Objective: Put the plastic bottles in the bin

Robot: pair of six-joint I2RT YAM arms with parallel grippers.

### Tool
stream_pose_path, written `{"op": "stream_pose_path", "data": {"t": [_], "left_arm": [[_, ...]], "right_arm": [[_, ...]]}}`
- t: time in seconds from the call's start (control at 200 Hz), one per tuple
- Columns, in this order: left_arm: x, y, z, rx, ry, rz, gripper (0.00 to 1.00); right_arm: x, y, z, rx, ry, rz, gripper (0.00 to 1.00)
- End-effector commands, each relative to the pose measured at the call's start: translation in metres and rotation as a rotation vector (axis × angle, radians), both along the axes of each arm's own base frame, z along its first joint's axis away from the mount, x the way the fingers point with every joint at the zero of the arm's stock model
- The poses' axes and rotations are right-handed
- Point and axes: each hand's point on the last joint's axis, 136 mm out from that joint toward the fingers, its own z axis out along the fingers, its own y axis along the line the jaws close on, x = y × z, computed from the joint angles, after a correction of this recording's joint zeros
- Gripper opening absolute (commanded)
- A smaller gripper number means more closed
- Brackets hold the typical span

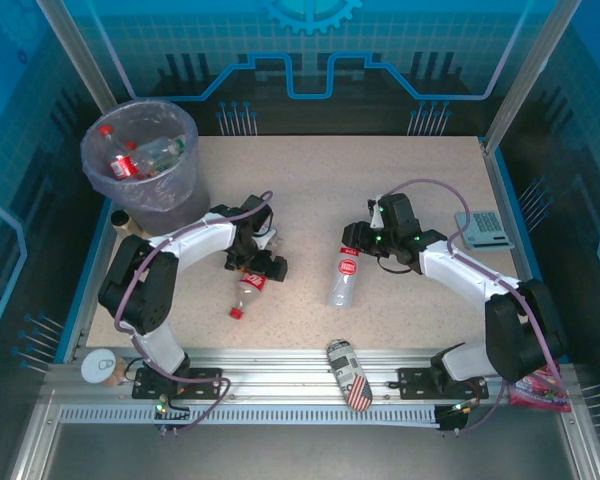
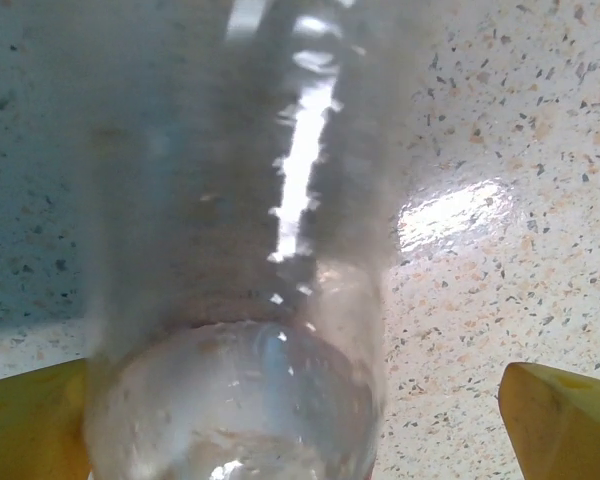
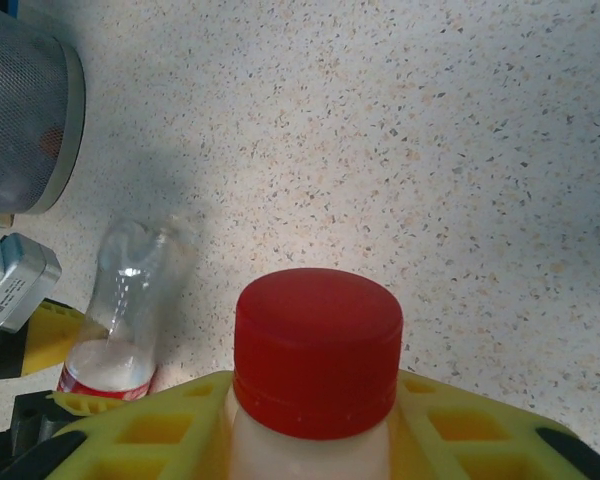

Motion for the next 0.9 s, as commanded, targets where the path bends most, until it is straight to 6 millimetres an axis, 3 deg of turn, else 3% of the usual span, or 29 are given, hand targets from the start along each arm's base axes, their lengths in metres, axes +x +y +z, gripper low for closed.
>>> {"op": "stream_pose_path", "data": {"t": [0.0,0.11,0.265,0.465,0.655,0.895], "left_arm": [[0.000,0.000,0.011,-0.001,-0.035,0.005,0.99],[-0.005,0.018,-0.005,0.102,0.000,0.019,0.99],[-0.002,0.021,-0.020,0.140,0.038,0.059,0.98],[0.006,0.017,-0.017,0.133,0.024,0.075,0.78],[0.019,0.008,0.022,0.070,-0.060,0.086,0.69],[0.048,-0.010,0.107,-0.043,-0.243,0.060,0.64]], "right_arm": [[0.007,-0.004,0.001,0.002,-0.023,-0.005,0.40],[0.008,-0.005,0.001,0.001,-0.026,-0.007,0.40],[0.007,-0.005,0.001,0.006,-0.025,-0.006,0.40],[0.006,-0.010,0.002,-0.003,-0.028,-0.015,0.40],[0.007,-0.009,0.003,0.008,-0.030,-0.017,0.40],[0.007,-0.009,0.010,0.014,-0.036,-0.016,0.40]]}}
